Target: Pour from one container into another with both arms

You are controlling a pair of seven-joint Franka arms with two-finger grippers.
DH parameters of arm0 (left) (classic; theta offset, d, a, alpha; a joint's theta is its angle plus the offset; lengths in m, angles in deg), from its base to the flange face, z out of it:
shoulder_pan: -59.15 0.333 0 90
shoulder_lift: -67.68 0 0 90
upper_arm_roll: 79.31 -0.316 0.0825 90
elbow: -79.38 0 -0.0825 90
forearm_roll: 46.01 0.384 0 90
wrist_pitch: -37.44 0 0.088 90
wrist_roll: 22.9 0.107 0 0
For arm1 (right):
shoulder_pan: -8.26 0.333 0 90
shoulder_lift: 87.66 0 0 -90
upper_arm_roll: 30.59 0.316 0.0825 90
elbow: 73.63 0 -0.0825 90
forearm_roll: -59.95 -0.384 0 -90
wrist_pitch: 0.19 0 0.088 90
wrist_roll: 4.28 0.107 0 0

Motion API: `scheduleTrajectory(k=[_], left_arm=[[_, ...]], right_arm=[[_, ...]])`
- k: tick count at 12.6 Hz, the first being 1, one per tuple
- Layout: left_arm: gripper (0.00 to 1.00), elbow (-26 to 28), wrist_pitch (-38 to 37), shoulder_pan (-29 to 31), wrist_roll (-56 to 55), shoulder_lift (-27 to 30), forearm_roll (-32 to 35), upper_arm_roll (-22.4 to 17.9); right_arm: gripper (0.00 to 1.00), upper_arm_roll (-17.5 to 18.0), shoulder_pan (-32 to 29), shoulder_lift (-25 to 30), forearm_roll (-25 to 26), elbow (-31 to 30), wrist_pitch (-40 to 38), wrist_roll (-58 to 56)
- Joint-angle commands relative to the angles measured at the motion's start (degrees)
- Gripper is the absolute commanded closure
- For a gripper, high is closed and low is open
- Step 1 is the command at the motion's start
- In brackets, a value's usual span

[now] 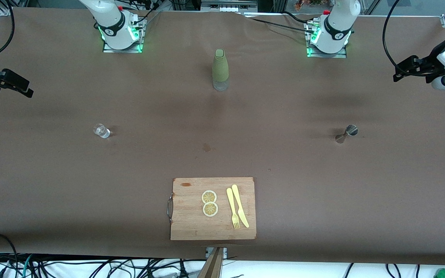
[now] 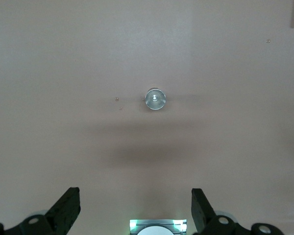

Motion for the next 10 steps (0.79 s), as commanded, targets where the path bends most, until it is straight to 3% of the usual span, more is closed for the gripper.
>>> scheduleTrajectory(k=[1,7,10], left_arm=[[0.00,-0.36,0.21,0.13,0.88,0.54,1.22,0.30],[0.00,-0.09,0.30,0.13,1.32,0.54,0.69,0.30],[0.00,0.17,1.97,0.66,6.75,0.11,-2.20,-0.05]], right_arm=[[0.00,-0.30,0.31,0.41,-0.28,-0.12,-0.48,-0.13],[0.00,-0.30,0.31,0.41,-0.28,-0.12,-0.39,-0.21],[0.00,-0.30,0.31,0.41,-0.28,-0.12,-0.39,-0.21]])
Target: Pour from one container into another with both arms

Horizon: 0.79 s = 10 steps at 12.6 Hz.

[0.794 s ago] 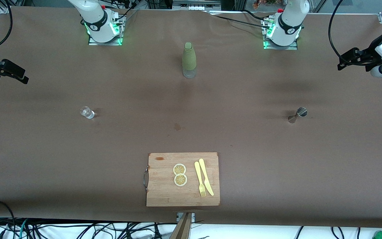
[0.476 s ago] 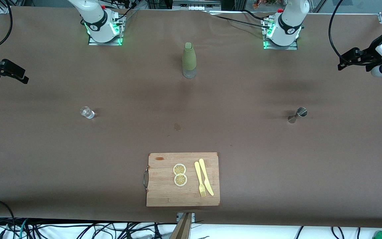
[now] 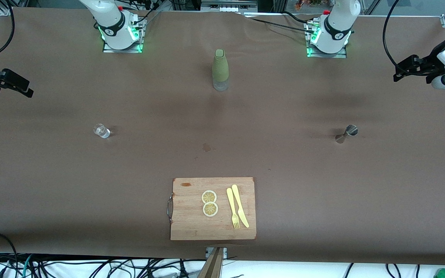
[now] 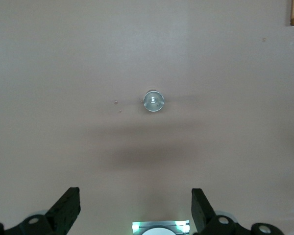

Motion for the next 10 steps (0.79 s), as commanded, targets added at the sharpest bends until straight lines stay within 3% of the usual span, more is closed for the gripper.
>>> scheduleTrajectory(k=[1,10], left_arm=[[0.00,0.21,1.76,1.27,5.00,-0.02,-1.78,-0.08],[0.00,0.12,2.64,5.93,10.90,-1.25,-4.15,-0.26]], right_arm=[[0.00,-0.31,0.31,0.41,-0.28,-0.12,-0.39,-0.21],[0.00,-0.31,0.31,0.33,-0.28,-0.03,-0.48,-0.30]])
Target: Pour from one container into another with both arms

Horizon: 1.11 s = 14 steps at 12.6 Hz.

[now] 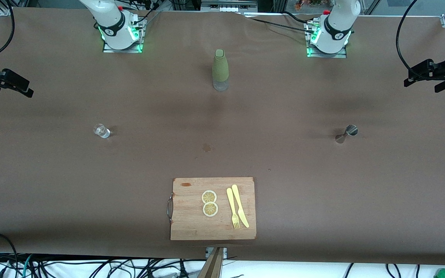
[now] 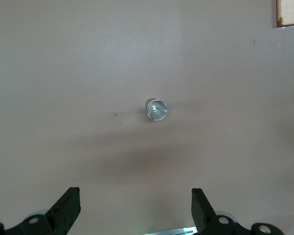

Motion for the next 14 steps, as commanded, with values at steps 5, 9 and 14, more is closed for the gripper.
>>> scheduleTrajectory(k=[5,9,14], left_arm=[[0.00,-0.17,-0.14,3.01,3.06,0.30,-0.97,0.21],[0.00,-0.17,-1.98,3.54,-1.16,0.39,-0.97,0.21],[0.00,-0.08,-1.54,3.71,0.85,0.39,-1.32,-0.23]], right_arm=[[0.00,-0.04,0.48,0.06,-0.28,-0.03,-1.43,-0.39],[0.00,0.57,0.57,-0.55,-0.28,-0.03,-2.93,-2.57],[0.00,0.40,0.57,-0.29,-0.28,0.32,-3.38,-12.14]])
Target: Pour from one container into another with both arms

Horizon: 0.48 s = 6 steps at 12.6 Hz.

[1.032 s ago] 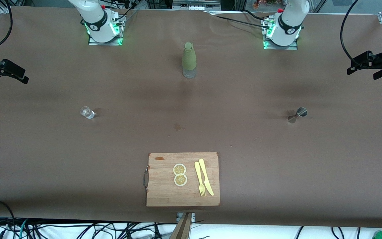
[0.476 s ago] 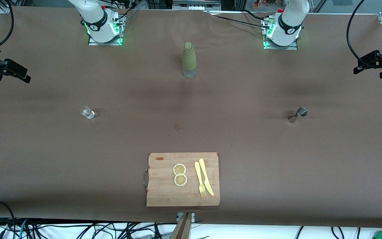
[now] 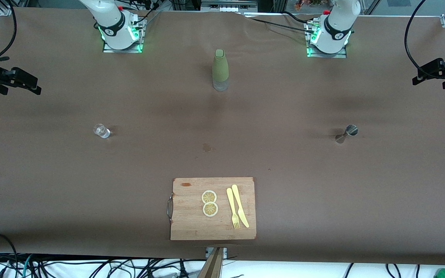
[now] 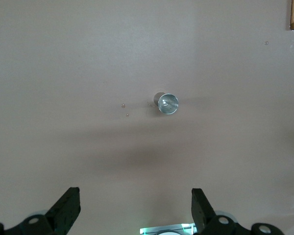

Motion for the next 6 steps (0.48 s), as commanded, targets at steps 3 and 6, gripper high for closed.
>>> scheduleTrajectory(k=[3,6], left_arm=[[0.00,-0.08,0.06,0.71,4.17,-0.23,-1.58,-0.80],[0.00,0.01,1.81,0.80,8.56,-1.37,-2.37,-2.03]], right_arm=[[0.00,-0.18,0.02,0.30,-0.27,0.59,-1.21,-7.82],[0.00,-0.27,0.02,0.38,-0.27,0.68,-1.83,-12.30]])
